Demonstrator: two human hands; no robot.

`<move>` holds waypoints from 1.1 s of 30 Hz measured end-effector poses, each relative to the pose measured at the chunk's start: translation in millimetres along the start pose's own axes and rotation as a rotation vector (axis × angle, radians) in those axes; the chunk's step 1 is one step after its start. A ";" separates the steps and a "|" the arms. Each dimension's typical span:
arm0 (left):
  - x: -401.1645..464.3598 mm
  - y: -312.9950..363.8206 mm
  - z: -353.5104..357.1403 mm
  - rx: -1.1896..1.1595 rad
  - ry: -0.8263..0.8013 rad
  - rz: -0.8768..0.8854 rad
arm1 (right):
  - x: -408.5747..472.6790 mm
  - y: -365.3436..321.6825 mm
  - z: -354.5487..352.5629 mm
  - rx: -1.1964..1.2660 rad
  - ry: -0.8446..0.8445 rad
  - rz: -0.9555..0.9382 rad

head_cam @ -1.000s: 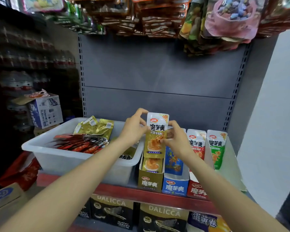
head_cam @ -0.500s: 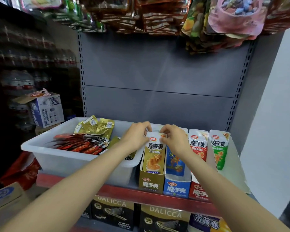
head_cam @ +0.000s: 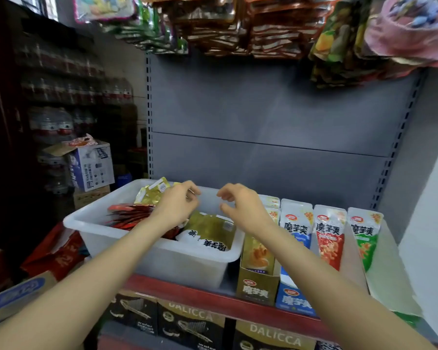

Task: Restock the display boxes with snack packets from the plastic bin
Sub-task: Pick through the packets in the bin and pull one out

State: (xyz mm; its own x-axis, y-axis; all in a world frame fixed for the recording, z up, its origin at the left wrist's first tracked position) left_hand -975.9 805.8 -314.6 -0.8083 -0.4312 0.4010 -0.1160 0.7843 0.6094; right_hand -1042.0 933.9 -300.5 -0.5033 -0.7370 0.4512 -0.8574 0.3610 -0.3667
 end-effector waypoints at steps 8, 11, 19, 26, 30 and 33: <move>-1.5 -57.2 5.9 0.162 -0.318 -0.131 | 22.8 5.3 97.8 -0.392 -0.705 0.050; -1.9 -64.6 10.0 0.176 -0.348 -0.138 | 28.1 3.5 94.9 -0.400 -0.710 -0.001; 0.0 -60.3 4.3 0.121 -0.207 -0.116 | 36.5 3.4 60.0 -0.381 -0.462 -0.029; -3.5 -37.8 -11.3 -0.157 -0.078 -0.087 | 30.2 0.6 11.9 0.013 -0.192 -0.002; -14.9 -16.9 -17.4 -0.511 0.002 -0.108 | 18.5 -1.2 -7.3 0.234 -0.008 0.030; -18.5 -0.2 -22.7 -0.498 0.064 -0.032 | 6.8 -2.6 -11.6 0.341 0.056 0.062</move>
State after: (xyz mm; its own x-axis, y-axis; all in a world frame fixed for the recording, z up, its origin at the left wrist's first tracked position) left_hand -947.7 803.5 -306.7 -0.7700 -0.4904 0.4081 0.1618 0.4686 0.8685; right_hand -1044.5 934.6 -287.0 -0.5664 -0.6835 0.4605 -0.7448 0.1853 -0.6410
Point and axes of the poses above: each hand's wrist, its own x-axis towards the middle knuckle, its own z-axis out of the palm, y = z × x, the point moved 9 cm from there along x, towards the middle knuckle, and after that the axes turned 3 degrees about -y, right-handed, at the moved point
